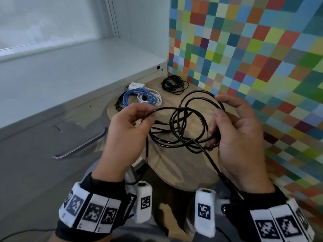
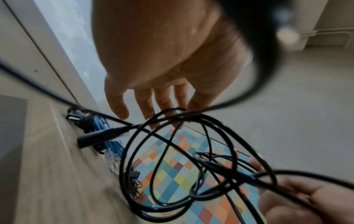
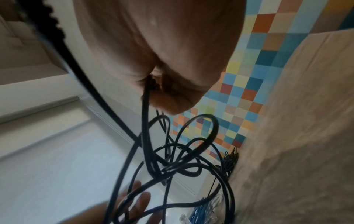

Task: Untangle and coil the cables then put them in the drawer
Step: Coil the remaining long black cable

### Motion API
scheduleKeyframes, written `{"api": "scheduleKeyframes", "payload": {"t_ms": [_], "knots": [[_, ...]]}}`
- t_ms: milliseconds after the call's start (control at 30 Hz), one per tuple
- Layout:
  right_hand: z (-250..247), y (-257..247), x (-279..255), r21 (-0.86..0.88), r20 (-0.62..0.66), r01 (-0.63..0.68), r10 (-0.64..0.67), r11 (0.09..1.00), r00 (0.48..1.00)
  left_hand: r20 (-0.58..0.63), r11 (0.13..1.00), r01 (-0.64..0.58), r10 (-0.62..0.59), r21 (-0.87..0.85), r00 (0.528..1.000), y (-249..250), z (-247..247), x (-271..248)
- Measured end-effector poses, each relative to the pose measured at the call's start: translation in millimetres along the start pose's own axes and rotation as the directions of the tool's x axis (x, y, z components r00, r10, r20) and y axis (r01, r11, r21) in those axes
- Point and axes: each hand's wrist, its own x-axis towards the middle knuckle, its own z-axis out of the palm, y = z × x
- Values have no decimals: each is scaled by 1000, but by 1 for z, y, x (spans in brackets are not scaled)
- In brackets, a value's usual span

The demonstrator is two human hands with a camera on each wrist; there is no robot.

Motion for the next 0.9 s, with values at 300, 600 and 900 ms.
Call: {"api": "scheduleKeyframes", "payload": {"t_ms": [300, 600, 900], "knots": [[6, -11, -2, 211, 26, -32, 27, 977, 999, 604, 817, -378, 46, 436, 796, 28, 1, -20], [-3, -13, 3, 203, -45, 106, -99, 973, 994, 247, 973, -97, 44, 209, 968, 16, 9, -13], [1, -5, -5, -366, 309, 68, 52, 928, 950, 260, 938, 249, -184, -241, 948, 14, 14, -14]]}}
